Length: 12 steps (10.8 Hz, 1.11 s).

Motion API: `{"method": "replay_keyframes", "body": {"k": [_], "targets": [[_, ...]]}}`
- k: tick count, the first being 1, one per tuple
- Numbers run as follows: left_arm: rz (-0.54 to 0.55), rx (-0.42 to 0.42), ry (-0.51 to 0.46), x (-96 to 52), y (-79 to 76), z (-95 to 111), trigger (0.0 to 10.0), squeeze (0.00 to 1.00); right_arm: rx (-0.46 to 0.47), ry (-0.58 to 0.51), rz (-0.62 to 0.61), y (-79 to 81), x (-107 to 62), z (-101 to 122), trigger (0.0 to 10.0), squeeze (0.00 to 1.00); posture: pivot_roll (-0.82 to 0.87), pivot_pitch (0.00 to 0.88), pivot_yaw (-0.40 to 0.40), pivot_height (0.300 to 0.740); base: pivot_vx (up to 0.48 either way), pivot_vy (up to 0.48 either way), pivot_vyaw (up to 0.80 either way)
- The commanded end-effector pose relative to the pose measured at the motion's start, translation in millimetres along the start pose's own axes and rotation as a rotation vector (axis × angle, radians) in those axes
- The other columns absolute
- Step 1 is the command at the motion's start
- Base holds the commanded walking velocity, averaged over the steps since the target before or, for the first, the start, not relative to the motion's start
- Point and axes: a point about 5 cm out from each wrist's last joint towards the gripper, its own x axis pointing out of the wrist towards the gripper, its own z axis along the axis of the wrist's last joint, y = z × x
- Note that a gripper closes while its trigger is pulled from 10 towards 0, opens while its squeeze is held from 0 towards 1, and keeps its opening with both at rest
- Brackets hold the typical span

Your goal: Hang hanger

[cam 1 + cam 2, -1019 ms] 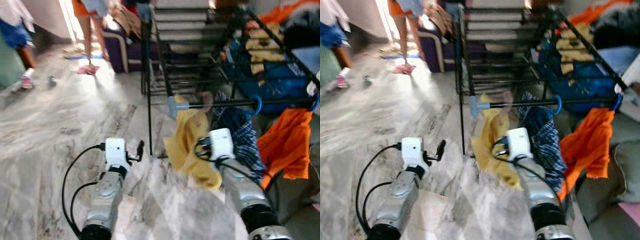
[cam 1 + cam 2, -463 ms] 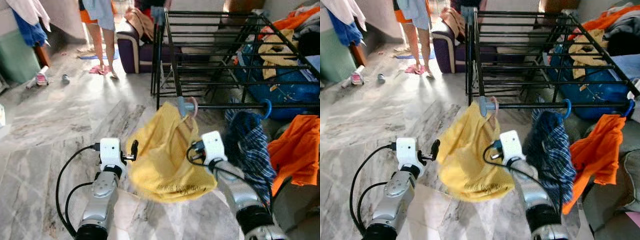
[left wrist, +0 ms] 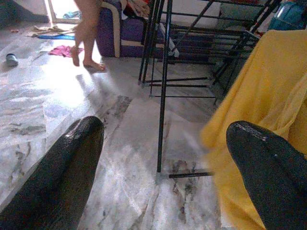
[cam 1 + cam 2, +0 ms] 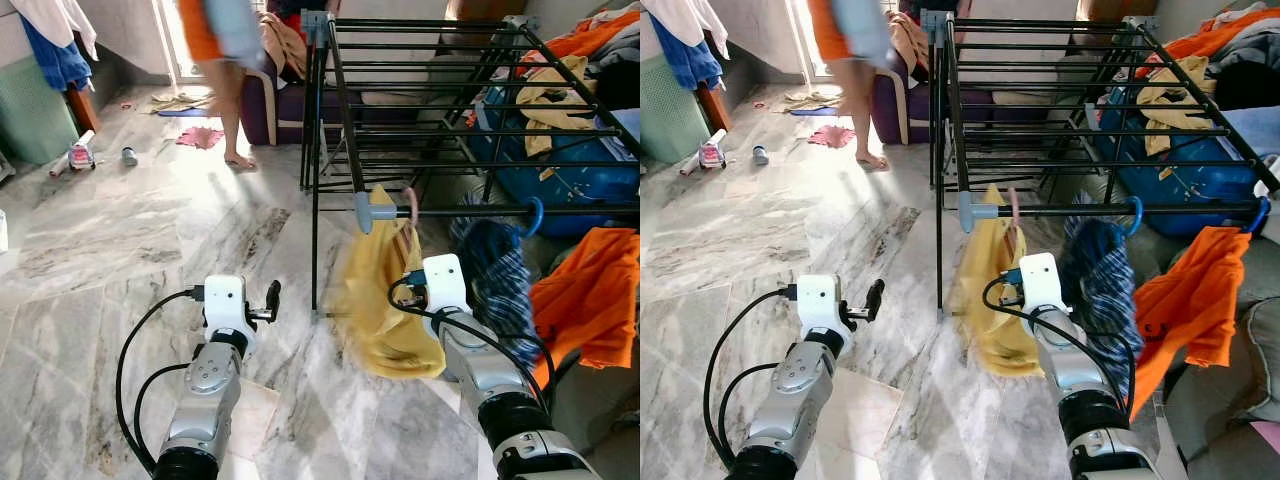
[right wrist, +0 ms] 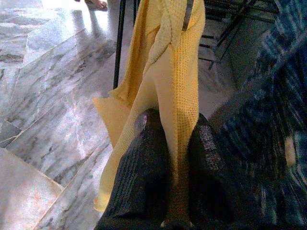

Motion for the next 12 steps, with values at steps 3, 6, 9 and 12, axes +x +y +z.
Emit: {"method": "replay_keyframes", "body": {"k": [3,6,9,12], "targets": [[-0.002,0.005,0.020,0.7,-0.9,-1.9,10.0,0.00,0.038,-0.011,0.052,7.8,1.9,5.3,10.0,0.00,-0.03,0.000,-0.025,0.740,0.000,0.000,0.00],[0.000,0.009,0.024,1.8,-1.8,-2.4,10.0,0.00,0.083,0.012,0.090,12.9,-0.7,-3.0,10.0,0.67,-0.04,0.000,-0.025,0.740,0.000,0.000,0.00],[0.025,0.032,0.025,2.0,0.9,-2.0,10.0,0.00,0.105,-0.007,0.087,13.1,-1.9,-1.3,10.0,1.00,-0.03,0.000,-0.024,0.740,0.000,0.000,0.00],[0.039,0.045,0.025,0.3,1.7,-2.7,10.0,0.00,0.093,-0.084,0.068,9.5,-7.1,5.9,10.0,1.00,-0.03,0.000,-0.021,0.740,0.000,0.000,0.00]]}}
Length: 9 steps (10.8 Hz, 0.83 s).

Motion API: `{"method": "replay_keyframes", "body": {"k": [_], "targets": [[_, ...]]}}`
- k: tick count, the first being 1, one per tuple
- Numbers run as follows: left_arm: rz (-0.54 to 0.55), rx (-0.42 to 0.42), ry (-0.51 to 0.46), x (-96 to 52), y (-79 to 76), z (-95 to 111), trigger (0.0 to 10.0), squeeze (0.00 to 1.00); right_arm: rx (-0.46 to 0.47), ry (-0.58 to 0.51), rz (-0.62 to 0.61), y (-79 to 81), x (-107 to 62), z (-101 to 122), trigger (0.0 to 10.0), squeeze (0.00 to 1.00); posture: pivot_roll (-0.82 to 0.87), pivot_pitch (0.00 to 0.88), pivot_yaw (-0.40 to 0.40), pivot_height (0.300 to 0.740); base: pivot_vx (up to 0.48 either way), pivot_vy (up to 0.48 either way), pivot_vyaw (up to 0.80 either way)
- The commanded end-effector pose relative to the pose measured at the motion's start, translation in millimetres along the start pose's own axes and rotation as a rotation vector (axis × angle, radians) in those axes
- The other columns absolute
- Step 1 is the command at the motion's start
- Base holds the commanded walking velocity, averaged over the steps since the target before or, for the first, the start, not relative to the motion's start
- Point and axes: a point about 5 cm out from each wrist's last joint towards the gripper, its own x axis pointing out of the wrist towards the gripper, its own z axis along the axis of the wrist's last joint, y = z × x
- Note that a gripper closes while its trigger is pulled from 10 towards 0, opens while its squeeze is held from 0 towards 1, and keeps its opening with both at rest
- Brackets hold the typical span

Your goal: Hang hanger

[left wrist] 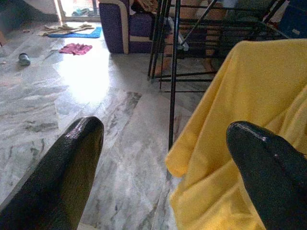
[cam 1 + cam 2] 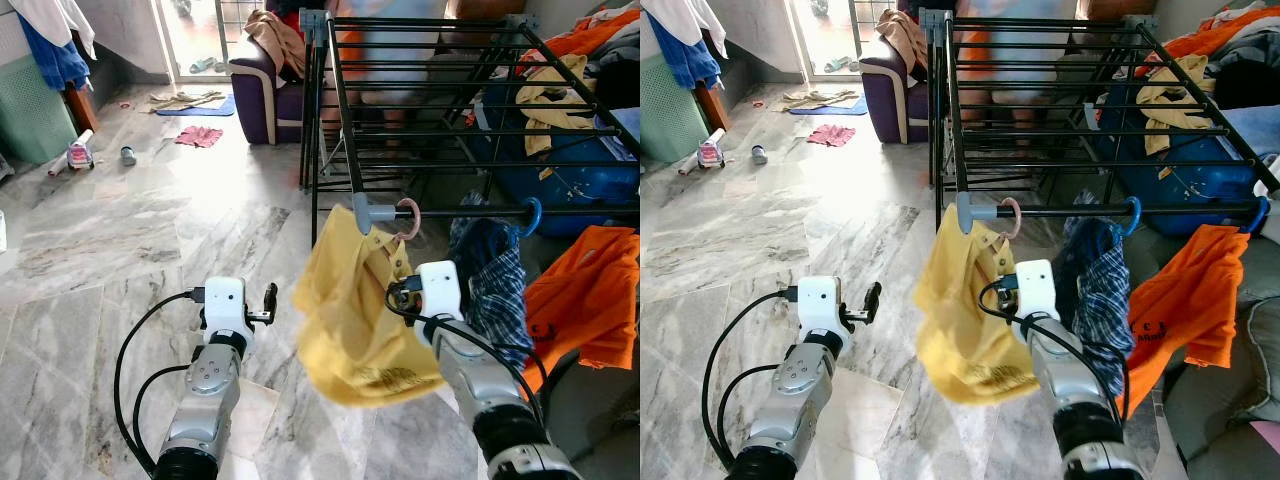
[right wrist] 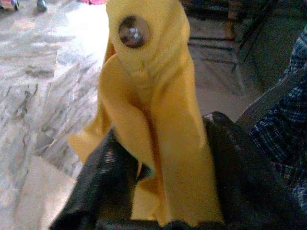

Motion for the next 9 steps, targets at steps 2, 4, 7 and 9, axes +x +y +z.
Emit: {"method": "replay_keyframes", "body": {"k": [2,4,7,9], "targets": [[0.010,0.006,0.018,-1.2,0.1,-0.2,10.0,0.00,-0.020,-0.078,0.022,-3.5,-8.4,9.9,10.0,1.00,-0.03,0.000,-0.019,0.740,0.000,0.000,0.00],[0.004,0.026,0.019,-5.4,0.8,0.2,10.0,0.00,-0.044,-0.108,0.014,-11.3,-24.3,10.8,10.0,1.00,-0.03,0.000,-0.015,0.740,0.000,0.000,0.00],[0.023,0.075,-0.006,-25.6,9.6,-1.4,10.0,0.00,-0.026,-0.167,-0.009,-13.0,-47.6,8.9,10.0,1.00,-0.02,0.006,-0.006,0.740,0.000,0.000,0.00],[0.045,0.096,-0.022,-36.2,19.4,0.9,10.0,0.00,0.000,-0.210,-0.007,-13.6,-61.9,9.5,10.0,1.00,-0.01,0.013,-0.009,0.740,0.000,0.000,0.00]]}}
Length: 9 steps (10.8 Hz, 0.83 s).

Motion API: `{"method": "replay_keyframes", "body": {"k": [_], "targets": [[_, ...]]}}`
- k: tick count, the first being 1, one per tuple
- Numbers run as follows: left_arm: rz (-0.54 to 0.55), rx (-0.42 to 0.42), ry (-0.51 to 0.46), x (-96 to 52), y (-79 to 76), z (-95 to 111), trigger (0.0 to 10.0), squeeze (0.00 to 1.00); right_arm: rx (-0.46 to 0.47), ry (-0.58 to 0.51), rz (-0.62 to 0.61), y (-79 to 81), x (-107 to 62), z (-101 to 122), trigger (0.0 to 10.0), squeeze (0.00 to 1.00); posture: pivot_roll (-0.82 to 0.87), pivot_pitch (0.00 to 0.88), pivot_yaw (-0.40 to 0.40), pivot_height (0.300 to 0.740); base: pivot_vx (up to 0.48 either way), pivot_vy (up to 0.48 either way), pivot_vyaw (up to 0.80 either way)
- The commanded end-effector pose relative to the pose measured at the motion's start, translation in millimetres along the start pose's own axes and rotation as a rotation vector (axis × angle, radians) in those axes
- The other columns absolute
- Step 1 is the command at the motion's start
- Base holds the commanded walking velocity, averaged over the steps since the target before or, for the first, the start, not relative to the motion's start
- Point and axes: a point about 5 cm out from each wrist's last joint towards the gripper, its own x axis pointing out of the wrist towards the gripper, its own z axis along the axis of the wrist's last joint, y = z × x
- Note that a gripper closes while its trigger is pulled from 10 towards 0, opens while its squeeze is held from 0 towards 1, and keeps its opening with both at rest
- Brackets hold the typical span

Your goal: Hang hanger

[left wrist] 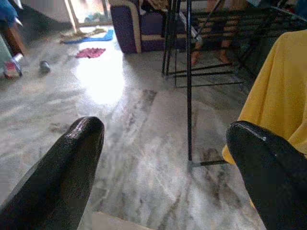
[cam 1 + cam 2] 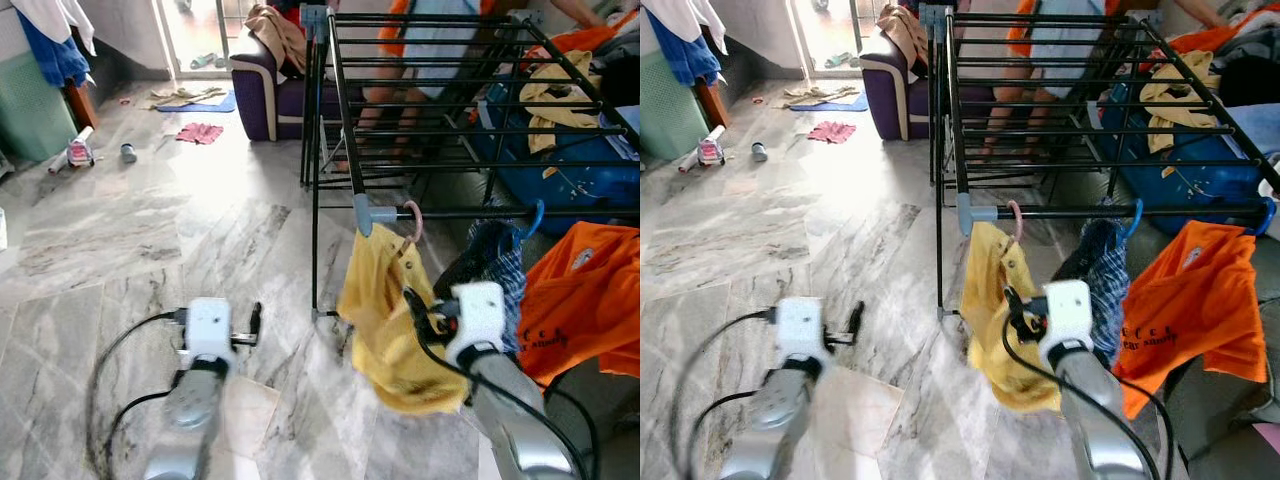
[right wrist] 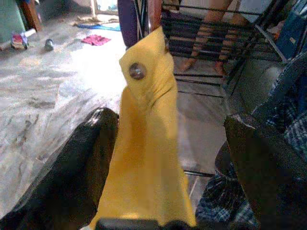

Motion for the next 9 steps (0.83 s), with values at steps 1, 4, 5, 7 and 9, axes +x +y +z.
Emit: {"method": "replay_keyframes", "body": {"k": [1,4,5,7,9], "targets": [[0.017,0.010,-0.005,-3.9,2.4,2.3,10.0,0.00,0.013,-0.043,0.000,-1.9,-4.0,9.1,10.0,1.00,-0.01,0.014,-0.010,0.740,0.000,0.000,0.00],[0.008,0.027,0.005,-16.5,6.5,-1.3,10.0,0.00,0.028,-0.071,0.023,3.1,-17.3,12.3,10.0,1.00,-0.01,0.015,-0.012,0.740,0.000,0.000,0.00],[0.002,0.027,0.019,-19.7,7.7,-3.7,10.0,0.00,0.037,-0.081,0.044,6.0,-20.6,12.6,10.0,1.00,-0.01,0.016,-0.013,0.740,0.000,0.000,0.00],[-0.005,0.027,0.027,-19.2,6.4,-3.8,10.0,0.00,0.023,-0.092,0.082,12.5,-21.5,14.3,10.0,1.00,-0.01,0.018,-0.014,0.740,0.000,0.000,0.00],[-0.009,0.030,0.031,-19.9,5.5,-3.7,10.0,0.00,0.026,-0.086,0.089,14.7,-21.8,13.8,10.0,1.00,-0.01,0.018,-0.016,0.740,0.000,0.000,0.80]]}}
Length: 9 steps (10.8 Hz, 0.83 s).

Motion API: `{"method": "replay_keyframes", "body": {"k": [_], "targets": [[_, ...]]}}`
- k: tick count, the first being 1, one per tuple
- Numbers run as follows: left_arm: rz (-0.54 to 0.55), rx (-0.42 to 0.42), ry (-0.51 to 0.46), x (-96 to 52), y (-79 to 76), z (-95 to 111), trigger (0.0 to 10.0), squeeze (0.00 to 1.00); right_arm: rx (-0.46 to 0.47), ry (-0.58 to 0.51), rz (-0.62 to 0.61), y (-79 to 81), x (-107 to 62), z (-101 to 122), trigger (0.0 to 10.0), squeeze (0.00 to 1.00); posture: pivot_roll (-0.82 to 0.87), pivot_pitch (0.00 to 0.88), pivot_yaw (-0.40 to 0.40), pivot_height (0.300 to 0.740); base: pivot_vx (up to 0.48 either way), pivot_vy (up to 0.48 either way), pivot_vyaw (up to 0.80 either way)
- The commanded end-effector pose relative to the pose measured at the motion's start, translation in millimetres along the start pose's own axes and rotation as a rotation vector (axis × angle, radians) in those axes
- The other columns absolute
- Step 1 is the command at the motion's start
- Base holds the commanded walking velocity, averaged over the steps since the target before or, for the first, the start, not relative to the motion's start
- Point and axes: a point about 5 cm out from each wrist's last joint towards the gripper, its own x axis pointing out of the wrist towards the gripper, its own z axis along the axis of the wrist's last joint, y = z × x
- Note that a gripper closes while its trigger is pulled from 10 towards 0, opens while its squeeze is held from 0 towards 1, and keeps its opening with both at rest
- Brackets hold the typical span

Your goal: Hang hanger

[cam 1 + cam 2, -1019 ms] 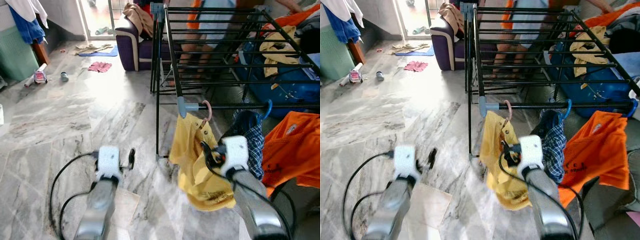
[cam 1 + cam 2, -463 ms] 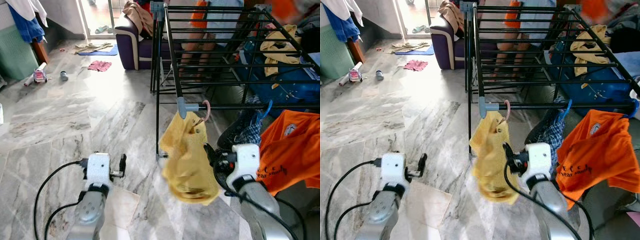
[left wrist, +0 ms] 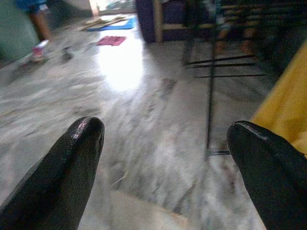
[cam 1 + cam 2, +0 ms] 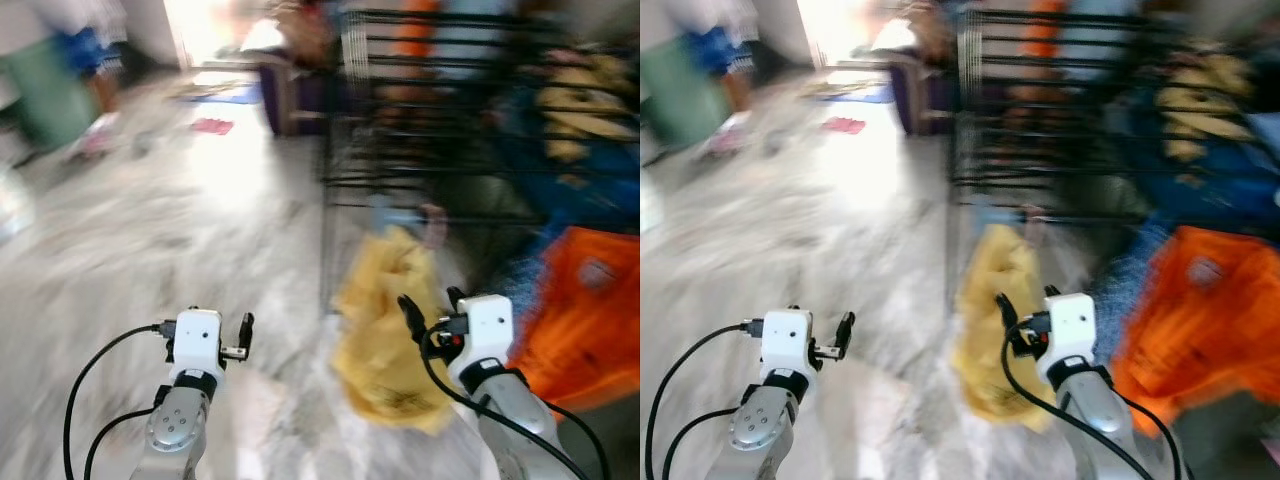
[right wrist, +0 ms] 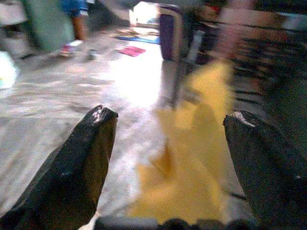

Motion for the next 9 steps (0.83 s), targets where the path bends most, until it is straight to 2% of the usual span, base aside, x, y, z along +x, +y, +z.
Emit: {"method": "replay_keyframes", "body": {"k": [1,2,9], "targets": [[0.001,0.010,0.005,-1.7,0.3,0.5,10.0,0.00,0.004,-0.021,-0.004,0.0,-0.3,5.2,10.0,0.73,-0.01,0.020,-0.015,0.740,0.000,0.000,0.00],[-0.001,0.012,0.006,-1.7,0.2,0.8,10.0,0.00,0.005,-0.020,-0.012,-0.5,0.0,4.7,10.0,0.00,-0.01,0.021,-0.014,0.740,0.000,0.000,0.00],[-0.013,-0.018,-0.008,3.1,-1.8,4.8,10.0,0.00,0.004,-0.010,-0.022,1.9,2.0,2.3,10.0,0.00,-0.01,0.020,-0.015,0.740,0.000,0.000,0.00]]}}
